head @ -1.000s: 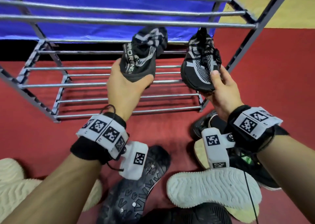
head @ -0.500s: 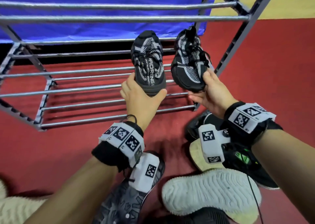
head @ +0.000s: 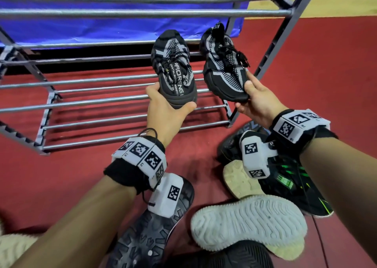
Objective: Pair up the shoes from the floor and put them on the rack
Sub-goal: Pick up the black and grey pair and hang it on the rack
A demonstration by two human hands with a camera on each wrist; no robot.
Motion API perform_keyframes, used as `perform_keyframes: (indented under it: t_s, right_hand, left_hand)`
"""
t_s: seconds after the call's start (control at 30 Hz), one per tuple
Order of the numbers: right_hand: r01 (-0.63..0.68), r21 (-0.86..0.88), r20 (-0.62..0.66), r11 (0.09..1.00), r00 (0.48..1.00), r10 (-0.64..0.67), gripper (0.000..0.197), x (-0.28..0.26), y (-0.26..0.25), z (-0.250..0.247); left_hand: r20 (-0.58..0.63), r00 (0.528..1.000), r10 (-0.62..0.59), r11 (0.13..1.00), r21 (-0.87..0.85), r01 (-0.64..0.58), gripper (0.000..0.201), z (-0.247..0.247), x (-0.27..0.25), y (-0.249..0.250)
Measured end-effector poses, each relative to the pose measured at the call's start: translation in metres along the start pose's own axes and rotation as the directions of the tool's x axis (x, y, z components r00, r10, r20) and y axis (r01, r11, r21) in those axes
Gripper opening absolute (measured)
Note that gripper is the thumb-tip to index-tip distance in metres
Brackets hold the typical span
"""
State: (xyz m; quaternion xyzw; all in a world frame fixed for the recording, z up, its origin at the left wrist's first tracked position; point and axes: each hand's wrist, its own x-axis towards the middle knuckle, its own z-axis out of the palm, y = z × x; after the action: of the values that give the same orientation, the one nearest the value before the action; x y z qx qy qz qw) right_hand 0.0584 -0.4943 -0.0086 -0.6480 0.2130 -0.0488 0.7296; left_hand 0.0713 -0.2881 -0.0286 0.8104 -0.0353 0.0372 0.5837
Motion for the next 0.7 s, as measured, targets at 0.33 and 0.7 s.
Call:
perform_keyframes:
  t_s: [0.33,0.7]
  right_hand:
    - [-0.013,0.027,0.061,1.000,0.998,0.011,0.043,0.001,-0.001,-0.009]
    - [-0.043,0.018,0.074,0.999,0.996,0.041,0.043,0.000,-0.004,-0.011]
  left_hand:
    - [-0.106,0.994,0.037,0.995,-0.090,-0.047,0.072,0.011,0.000,0.003]
    - [-0.195,0.980,0.025,0.990,-0.134,-0.052,0.070,0.022,0.000,-0.005]
